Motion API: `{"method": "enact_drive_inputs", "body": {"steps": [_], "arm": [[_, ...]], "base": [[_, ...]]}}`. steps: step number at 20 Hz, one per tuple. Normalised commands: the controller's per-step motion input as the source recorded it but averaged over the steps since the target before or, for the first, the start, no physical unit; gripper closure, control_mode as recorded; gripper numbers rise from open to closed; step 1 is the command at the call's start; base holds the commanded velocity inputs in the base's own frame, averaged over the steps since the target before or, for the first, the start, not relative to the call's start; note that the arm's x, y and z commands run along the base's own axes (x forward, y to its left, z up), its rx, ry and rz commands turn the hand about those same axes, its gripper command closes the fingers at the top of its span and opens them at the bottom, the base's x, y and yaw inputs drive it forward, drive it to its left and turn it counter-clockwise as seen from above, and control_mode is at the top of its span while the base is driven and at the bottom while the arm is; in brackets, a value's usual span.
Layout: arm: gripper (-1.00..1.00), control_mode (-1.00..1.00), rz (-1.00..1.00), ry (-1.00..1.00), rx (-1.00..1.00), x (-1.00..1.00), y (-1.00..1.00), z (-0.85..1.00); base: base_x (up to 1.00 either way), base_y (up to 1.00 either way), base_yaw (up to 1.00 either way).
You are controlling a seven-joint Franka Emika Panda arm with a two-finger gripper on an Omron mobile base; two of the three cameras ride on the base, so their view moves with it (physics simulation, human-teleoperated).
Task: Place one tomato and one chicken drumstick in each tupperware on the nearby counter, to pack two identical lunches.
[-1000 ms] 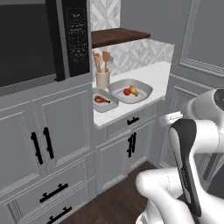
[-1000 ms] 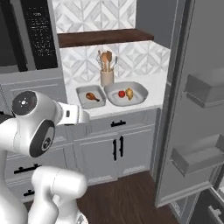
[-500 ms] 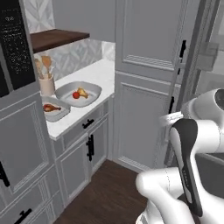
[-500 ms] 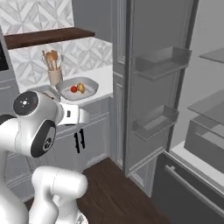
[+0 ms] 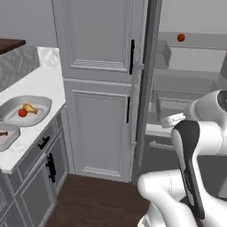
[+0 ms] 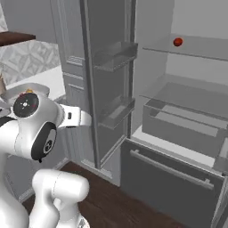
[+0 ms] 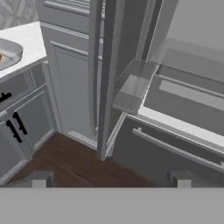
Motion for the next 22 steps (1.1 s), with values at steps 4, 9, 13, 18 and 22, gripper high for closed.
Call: {"method": "enact_drive_inputs", "body": {"steps": [4,9,13,18,22], "arm": [[-1.00,1.00,0.00,0.00,0.00,0.00,0.00,0.00],[-1.00,1.00,0.00,0.00,0.00,0.00,0.00,0.00],[-1.00,1.00,0.00,0.00,0.00,0.00,0.00,0.00],[-1.00,1.00,0.00,0.00,0.00,0.00,0.00,0.00],[-1.00,1.00,0.00,0.00,0.00,0.00,0.00,0.00]], "base": [[-0.06,-0.19,-0.56],[-0.09,-0.26,-0.54],[-0.04,-0.26,-0.46],[0.00,-0.41,-0.13],[0.00,-0.67,0.02]]}}
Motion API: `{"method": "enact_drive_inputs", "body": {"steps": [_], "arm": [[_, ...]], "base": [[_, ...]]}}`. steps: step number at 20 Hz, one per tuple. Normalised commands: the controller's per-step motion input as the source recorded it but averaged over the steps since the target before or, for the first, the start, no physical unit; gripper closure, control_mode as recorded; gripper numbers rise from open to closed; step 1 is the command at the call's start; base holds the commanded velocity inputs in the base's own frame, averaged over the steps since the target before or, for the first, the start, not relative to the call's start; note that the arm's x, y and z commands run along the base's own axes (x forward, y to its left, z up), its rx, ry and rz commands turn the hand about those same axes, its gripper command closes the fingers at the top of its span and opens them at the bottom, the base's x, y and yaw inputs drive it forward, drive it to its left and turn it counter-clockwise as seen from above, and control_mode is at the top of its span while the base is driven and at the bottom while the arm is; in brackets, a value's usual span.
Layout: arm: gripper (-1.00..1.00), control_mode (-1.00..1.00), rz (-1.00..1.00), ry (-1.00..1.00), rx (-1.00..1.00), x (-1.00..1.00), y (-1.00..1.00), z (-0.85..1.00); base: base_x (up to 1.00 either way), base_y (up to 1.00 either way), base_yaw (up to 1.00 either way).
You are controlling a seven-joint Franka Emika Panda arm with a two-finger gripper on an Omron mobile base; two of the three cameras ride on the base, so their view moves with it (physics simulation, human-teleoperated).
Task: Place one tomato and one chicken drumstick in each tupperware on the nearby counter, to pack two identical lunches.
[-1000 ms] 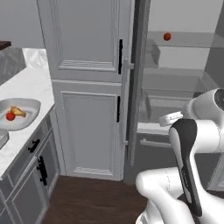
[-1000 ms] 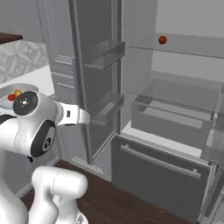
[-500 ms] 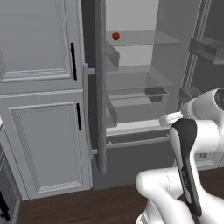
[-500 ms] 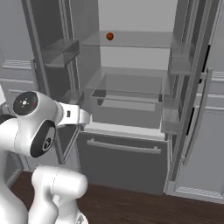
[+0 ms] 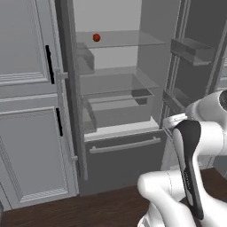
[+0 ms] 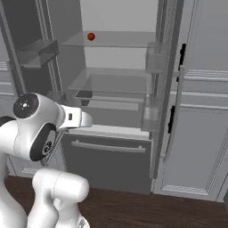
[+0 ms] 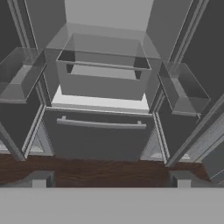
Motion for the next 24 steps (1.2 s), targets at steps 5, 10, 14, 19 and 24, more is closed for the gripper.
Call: {"method": "enact_drive_inputs", "body": {"steps": [5,10,14,19,24], "arm": [[-1.00,1.00,0.00,0.00,0.00,0.00,0.00,0.00],[-1.00,1.00,0.00,0.00,0.00,0.00,0.00,0.00],[-1.00,1.00,0.00,0.00,0.00,0.00,0.00,0.00],[-1.00,1.00,0.00,0.00,0.00,0.00,0.00,0.00],[-1.00,1.00,0.00,0.00,0.00,0.00,0.00,0.00]], "base": [[0.18,-0.38,0.07],[0.68,0.37,0.00],[0.78,0.59,0.00],[0.70,0.20,-0.01],[0.64,0.00,0.00]]}}
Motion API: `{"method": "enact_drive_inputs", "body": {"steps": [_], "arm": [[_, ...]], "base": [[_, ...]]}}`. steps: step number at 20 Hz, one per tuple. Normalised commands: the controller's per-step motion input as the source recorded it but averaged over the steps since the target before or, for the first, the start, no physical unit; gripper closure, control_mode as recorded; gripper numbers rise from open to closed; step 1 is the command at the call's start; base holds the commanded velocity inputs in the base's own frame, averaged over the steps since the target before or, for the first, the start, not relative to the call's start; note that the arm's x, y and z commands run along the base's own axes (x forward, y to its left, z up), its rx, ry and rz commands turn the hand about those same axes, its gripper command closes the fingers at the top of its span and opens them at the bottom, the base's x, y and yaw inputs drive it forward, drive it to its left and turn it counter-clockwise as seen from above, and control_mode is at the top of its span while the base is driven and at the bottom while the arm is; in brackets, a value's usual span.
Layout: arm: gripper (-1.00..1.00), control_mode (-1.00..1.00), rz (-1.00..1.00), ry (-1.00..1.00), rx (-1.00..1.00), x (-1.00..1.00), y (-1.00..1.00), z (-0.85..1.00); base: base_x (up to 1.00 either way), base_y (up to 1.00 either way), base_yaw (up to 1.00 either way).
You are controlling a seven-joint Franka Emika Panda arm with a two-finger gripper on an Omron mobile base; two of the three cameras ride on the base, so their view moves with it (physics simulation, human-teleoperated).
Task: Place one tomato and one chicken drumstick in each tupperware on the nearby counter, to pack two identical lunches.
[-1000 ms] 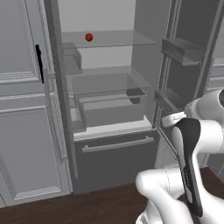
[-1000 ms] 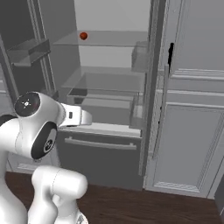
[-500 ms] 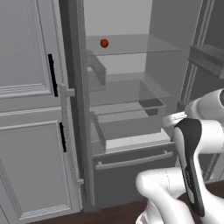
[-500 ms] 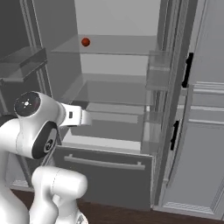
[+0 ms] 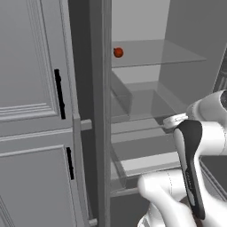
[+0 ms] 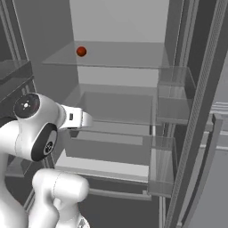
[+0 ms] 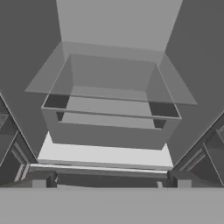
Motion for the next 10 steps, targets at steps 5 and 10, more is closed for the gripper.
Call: {"method": "enact_drive_inputs", "body": {"steps": [5,10], "arm": [[-1.00,-1.00,0.00,-0.04,0.00,0.05,0.00,0.05],[-1.00,-1.00,0.00,-0.24,0.00,0.11,0.00,0.54]], "base": [[0.15,0.00,0.00],[0.00,0.00,0.00]]}}
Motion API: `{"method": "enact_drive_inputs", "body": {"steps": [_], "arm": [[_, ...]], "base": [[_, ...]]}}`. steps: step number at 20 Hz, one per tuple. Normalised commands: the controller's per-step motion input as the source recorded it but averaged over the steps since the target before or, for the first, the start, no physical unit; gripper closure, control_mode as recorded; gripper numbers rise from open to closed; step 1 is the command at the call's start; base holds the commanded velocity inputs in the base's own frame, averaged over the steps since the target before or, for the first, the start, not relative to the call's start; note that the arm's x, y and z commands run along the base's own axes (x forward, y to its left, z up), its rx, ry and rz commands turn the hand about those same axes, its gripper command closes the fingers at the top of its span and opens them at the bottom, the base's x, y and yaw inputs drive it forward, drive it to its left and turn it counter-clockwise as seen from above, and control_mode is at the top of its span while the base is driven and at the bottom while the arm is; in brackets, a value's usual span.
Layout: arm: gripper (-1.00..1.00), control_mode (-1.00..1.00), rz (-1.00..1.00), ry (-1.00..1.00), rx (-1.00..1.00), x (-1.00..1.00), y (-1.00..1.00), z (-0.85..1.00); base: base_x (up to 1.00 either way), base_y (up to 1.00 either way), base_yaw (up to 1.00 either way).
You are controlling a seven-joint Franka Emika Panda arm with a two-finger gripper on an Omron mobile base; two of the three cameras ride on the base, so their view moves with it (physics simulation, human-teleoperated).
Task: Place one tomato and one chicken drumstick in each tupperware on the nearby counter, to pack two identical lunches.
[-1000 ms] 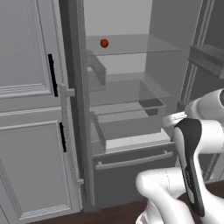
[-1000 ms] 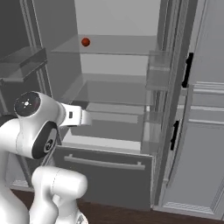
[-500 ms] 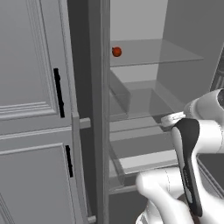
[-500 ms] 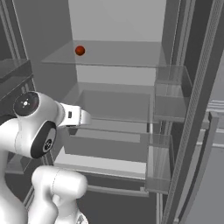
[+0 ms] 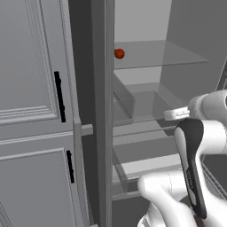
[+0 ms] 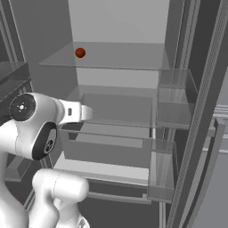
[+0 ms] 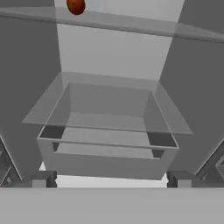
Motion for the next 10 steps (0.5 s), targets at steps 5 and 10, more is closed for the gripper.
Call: {"method": "enact_drive_inputs", "body": {"steps": [5,10], "arm": [[-1.00,-1.00,0.01,-0.18,0.02,0.51,0.06,0.83],[-1.00,-1.00,0.07,-0.07,0.10,0.74,0.19,0.86]], "base": [[0.00,0.00,0.00],[0.00,0.00,0.00]]}}
